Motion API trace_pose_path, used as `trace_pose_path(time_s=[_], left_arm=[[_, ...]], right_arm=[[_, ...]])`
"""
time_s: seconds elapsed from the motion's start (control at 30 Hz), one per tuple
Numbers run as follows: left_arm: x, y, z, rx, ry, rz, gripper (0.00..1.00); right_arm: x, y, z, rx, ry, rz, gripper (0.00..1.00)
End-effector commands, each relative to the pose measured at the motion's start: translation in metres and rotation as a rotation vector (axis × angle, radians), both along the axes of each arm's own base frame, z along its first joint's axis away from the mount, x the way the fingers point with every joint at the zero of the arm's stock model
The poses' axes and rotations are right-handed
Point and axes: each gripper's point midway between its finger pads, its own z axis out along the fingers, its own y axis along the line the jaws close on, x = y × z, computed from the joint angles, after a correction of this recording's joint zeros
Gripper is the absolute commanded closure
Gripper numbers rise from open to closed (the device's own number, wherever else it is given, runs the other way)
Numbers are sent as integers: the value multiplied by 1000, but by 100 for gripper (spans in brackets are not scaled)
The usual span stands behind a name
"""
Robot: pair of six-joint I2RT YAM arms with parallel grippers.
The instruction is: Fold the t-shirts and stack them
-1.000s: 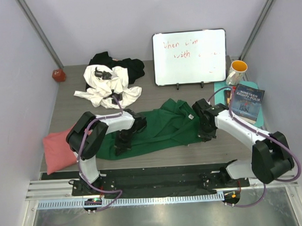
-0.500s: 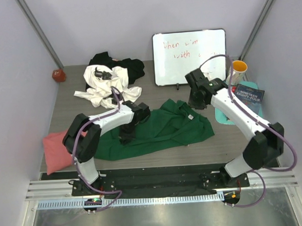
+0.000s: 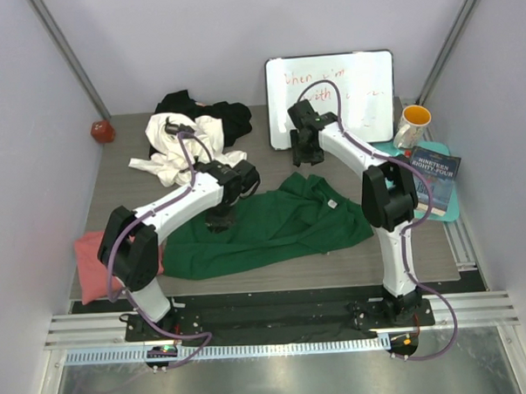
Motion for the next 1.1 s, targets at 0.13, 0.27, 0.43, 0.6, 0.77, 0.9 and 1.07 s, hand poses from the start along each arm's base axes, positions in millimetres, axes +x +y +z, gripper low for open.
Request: trace_pose_path(time_s=[0.13, 0.27, 0.43, 0.6, 0.77, 0.9, 1.07], left_arm=[[0, 16, -10, 22, 20, 41, 85], [0, 16, -15, 23, 33, 41, 85], [-3, 18, -22, 19, 43, 44, 85], [-6, 22, -25, 22, 49, 48, 86], [-5, 23, -25, 16, 50, 49, 86], [-5, 23, -25, 17, 54, 47, 86], [-4, 23, -25, 15, 51, 48, 86]], right_arm=[[26, 21, -3, 83, -23, 112, 48], [22, 30, -13, 123, 9, 143, 44], [17, 36, -36, 137, 67, 183, 44], [13, 33, -57, 117, 121, 161, 44], [10, 31, -73, 99, 149, 155, 44], [8, 28, -78, 89, 161, 151, 68], [7, 17, -77, 47, 144, 103, 98]])
